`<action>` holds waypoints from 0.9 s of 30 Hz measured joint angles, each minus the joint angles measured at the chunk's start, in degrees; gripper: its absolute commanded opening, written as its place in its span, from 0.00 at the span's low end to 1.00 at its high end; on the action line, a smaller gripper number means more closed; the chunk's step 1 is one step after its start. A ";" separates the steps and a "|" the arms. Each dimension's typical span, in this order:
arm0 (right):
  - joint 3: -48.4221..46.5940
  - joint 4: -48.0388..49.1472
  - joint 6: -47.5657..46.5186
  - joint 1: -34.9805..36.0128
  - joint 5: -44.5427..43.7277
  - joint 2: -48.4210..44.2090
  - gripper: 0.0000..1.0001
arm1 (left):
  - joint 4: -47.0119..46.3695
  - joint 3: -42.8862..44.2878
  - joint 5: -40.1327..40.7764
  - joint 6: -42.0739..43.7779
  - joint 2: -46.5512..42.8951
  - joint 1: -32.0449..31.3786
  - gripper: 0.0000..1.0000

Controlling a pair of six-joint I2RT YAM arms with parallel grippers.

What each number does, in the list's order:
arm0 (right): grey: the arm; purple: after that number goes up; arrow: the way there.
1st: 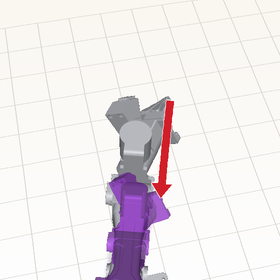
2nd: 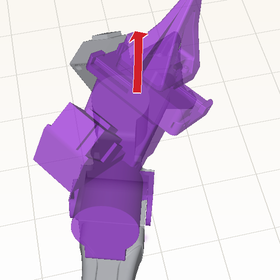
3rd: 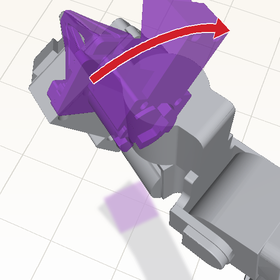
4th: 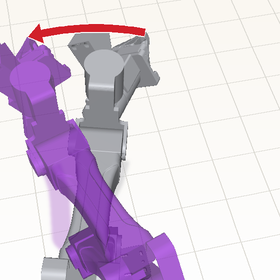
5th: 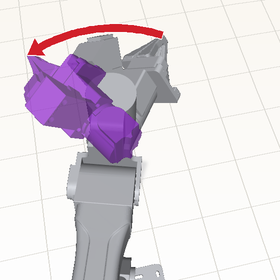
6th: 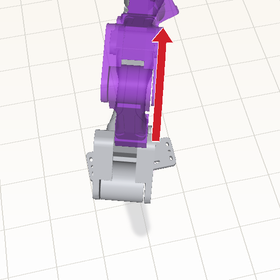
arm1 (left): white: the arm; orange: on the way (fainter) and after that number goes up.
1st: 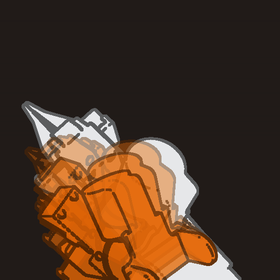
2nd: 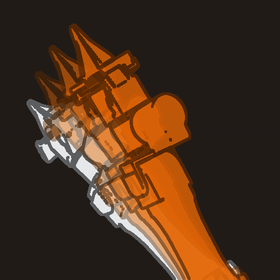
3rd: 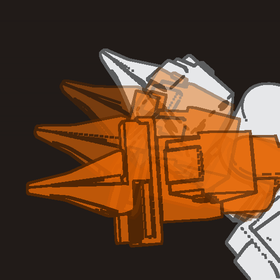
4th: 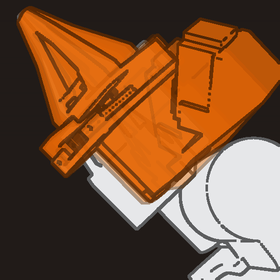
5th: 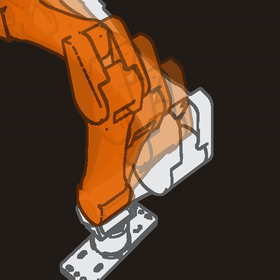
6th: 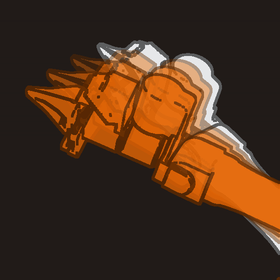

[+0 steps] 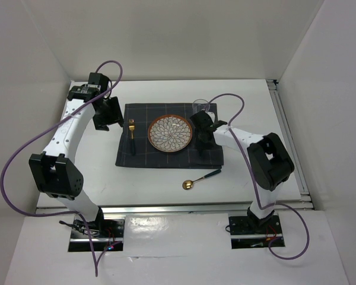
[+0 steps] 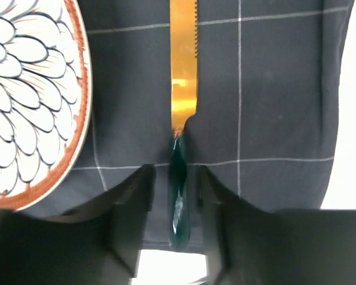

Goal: Set the dinner table for one person

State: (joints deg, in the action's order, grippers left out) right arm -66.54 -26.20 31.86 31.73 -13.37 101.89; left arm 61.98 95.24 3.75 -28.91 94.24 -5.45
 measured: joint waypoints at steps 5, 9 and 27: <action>-0.11 -0.04 -1.60 0.02 -0.02 0.74 0.65 | -0.04 0.00 -0.02 0.04 0.00 0.02 0.71; -0.76 -0.74 -2.91 0.17 -1.09 0.00 0.67 | -0.04 0.00 -0.04 0.04 0.00 0.02 0.71; 13.46 -10.54 -4.55 -0.31 10.73 -23.23 0.46 | -0.15 0.00 -0.68 0.09 0.00 0.04 0.70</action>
State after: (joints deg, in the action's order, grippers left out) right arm -53.08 -36.73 27.31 31.42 -2.63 78.65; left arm 61.82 95.24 3.07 -28.82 94.24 -5.41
